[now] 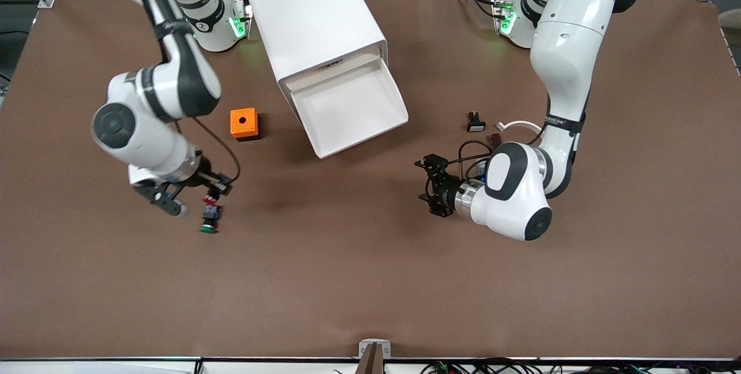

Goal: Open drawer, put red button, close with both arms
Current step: 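Pull the drawer open with the left gripper while the right gripper grasps the button, then carry the red button with the right gripper over the open drawer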

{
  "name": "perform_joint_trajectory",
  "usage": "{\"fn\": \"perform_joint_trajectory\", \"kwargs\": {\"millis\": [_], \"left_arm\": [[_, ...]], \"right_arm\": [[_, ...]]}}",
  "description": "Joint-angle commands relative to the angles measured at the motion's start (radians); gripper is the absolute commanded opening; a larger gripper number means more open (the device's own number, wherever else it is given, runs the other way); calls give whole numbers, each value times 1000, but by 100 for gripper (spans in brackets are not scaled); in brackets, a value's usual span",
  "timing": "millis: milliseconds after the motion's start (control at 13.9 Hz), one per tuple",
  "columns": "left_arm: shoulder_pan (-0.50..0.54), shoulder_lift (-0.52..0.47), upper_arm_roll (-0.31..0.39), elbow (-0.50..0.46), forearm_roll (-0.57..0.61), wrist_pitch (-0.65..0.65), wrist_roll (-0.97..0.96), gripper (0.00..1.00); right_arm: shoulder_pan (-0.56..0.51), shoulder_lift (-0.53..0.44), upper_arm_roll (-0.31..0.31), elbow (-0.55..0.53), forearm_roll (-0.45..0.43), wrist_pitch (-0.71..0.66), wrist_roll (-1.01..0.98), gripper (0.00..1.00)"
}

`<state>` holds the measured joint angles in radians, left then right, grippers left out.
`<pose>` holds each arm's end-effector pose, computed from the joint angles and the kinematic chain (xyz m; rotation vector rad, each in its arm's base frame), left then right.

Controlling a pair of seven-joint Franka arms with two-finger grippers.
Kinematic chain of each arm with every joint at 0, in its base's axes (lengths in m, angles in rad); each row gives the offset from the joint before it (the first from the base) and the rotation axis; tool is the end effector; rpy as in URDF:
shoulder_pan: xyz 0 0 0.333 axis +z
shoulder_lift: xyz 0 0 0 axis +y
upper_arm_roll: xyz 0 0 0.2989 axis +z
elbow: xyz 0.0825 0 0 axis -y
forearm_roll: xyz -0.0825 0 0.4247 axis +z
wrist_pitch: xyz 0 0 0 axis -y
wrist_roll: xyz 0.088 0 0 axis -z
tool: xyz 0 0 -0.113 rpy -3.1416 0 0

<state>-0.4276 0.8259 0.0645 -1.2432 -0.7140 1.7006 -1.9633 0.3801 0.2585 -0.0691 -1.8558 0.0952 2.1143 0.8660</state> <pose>0.6646 -0.3342 0.2267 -1.7654 -2.2687 1.0802 0.6173 0.2052 0.3394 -2.9487 0.9153 0.0535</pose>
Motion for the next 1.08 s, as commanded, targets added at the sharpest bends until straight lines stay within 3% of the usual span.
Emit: {"fn": "perform_joint_trajectory", "kwargs": {"millis": [0, 215, 574, 789, 1004], "left_arm": [[-28, -59, 9, 8, 166, -13, 93, 99], [-51, -79, 4, 8, 278, -15, 242, 99], [-49, -99, 6, 8, 303, -52, 530, 99], [-49, -100, 1, 5, 335, -53, 797, 99], [-49, -100, 6, 5, 337, -52, 831, 99]], "right_arm": [[132, -68, -12, -28, 11, -17, 221, 0], [267, -73, -14, -22, 9, -7, 445, 0], [414, -62, -14, -17, 9, 7, 668, 0], [491, -18, -14, -20, 8, 79, 816, 0], [546, 42, -15, -17, 3, 153, 919, 0]]}}
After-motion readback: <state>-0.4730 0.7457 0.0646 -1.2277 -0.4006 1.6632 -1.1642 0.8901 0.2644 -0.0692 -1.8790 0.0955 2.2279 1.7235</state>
